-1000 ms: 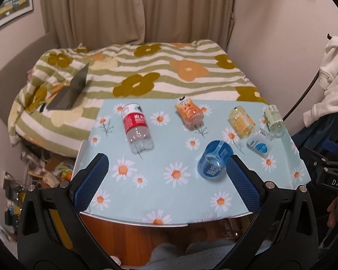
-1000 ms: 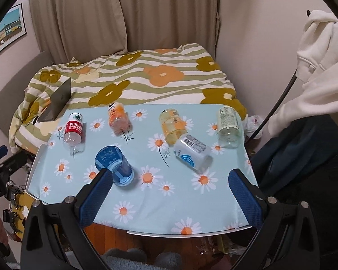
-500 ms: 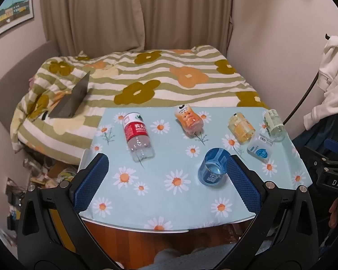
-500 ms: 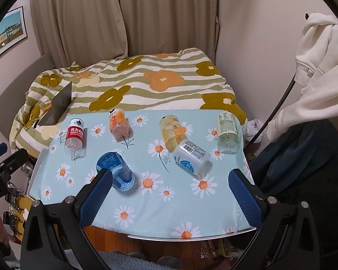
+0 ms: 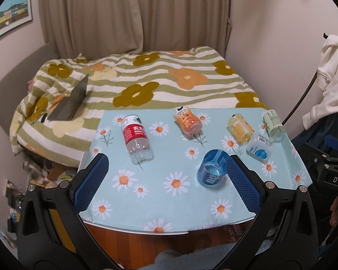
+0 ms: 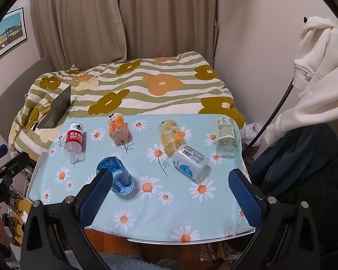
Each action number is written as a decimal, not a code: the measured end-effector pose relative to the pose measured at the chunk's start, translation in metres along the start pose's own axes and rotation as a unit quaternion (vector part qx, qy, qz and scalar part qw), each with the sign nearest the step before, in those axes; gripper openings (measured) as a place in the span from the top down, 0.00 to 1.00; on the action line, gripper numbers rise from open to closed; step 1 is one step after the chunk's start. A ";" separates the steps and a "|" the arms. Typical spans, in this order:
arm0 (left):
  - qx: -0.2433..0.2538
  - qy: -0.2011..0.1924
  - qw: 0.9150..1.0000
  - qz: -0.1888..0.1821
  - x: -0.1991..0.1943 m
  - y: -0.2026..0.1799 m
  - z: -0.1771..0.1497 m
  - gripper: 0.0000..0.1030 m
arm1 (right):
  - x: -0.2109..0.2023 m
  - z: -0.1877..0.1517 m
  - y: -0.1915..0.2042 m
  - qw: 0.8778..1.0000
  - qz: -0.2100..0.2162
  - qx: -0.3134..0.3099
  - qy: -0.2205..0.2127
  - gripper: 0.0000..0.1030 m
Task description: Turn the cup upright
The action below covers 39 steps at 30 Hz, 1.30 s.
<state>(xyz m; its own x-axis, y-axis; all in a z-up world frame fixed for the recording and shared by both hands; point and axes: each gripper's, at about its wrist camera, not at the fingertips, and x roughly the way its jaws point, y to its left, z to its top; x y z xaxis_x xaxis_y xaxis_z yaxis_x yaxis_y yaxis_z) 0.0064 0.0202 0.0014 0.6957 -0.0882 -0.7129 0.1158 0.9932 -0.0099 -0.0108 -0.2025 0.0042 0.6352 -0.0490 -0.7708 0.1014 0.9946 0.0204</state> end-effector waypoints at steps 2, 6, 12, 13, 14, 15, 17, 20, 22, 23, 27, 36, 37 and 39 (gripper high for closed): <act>0.000 0.000 1.000 0.000 0.000 0.000 0.000 0.00 | 0.000 0.000 0.000 1.000 0.000 0.000 0.000 0.00; 0.000 0.000 1.000 0.000 0.000 0.000 0.000 0.00 | 0.000 0.000 0.000 1.000 0.000 0.000 0.000 0.01; 0.002 0.000 1.000 0.002 0.000 0.000 0.001 0.00 | 0.000 0.000 0.000 1.000 0.000 0.000 -0.001 0.00; 0.003 -0.002 1.000 0.004 0.000 0.000 0.001 0.00 | 0.000 0.000 0.000 1.000 0.000 0.000 0.000 0.00; 0.005 -0.003 1.000 0.004 -0.001 0.001 0.000 0.00 | 0.000 0.000 0.001 1.000 0.000 0.001 0.000 0.00; 0.005 -0.004 1.000 0.005 -0.001 0.002 0.000 0.00 | 0.000 0.000 0.000 1.000 0.000 0.001 0.000 0.00; 0.007 -0.005 1.000 0.005 -0.002 0.003 0.001 0.00 | -0.001 0.000 0.001 1.000 0.000 0.001 -0.001 0.00; 0.007 -0.005 1.000 0.005 -0.002 0.004 0.000 0.00 | -0.001 0.001 0.001 1.000 0.000 0.001 -0.001 0.01; 0.007 -0.005 1.000 0.003 -0.002 0.004 0.000 0.00 | -0.001 0.000 0.001 1.000 0.000 0.001 0.000 0.01; 0.007 -0.005 1.000 0.004 -0.002 0.004 0.000 0.00 | -0.001 0.000 0.001 1.000 0.000 0.001 -0.001 0.01; 0.006 -0.006 1.000 0.005 -0.002 0.006 0.001 0.00 | -0.001 0.000 0.000 1.000 0.000 0.001 -0.001 0.00; 0.006 -0.006 1.000 0.008 -0.002 0.006 0.003 0.00 | -0.002 0.004 0.001 1.000 0.000 0.001 -0.003 0.00; 0.005 -0.006 1.000 0.009 -0.002 0.006 0.003 0.00 | -0.002 0.003 0.001 1.000 0.000 0.001 -0.003 0.00; 0.005 -0.007 1.000 0.013 -0.002 0.006 0.004 0.00 | -0.002 0.003 0.001 1.000 0.000 0.001 -0.003 0.01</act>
<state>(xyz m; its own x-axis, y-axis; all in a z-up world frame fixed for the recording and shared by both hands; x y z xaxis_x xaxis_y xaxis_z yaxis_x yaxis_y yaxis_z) 0.0083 0.0260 0.0058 0.7081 -0.0637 -0.7032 0.1052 0.9943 0.0159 -0.0095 -0.2021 0.0079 0.6400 -0.0486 -0.7668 0.1018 0.9946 0.0219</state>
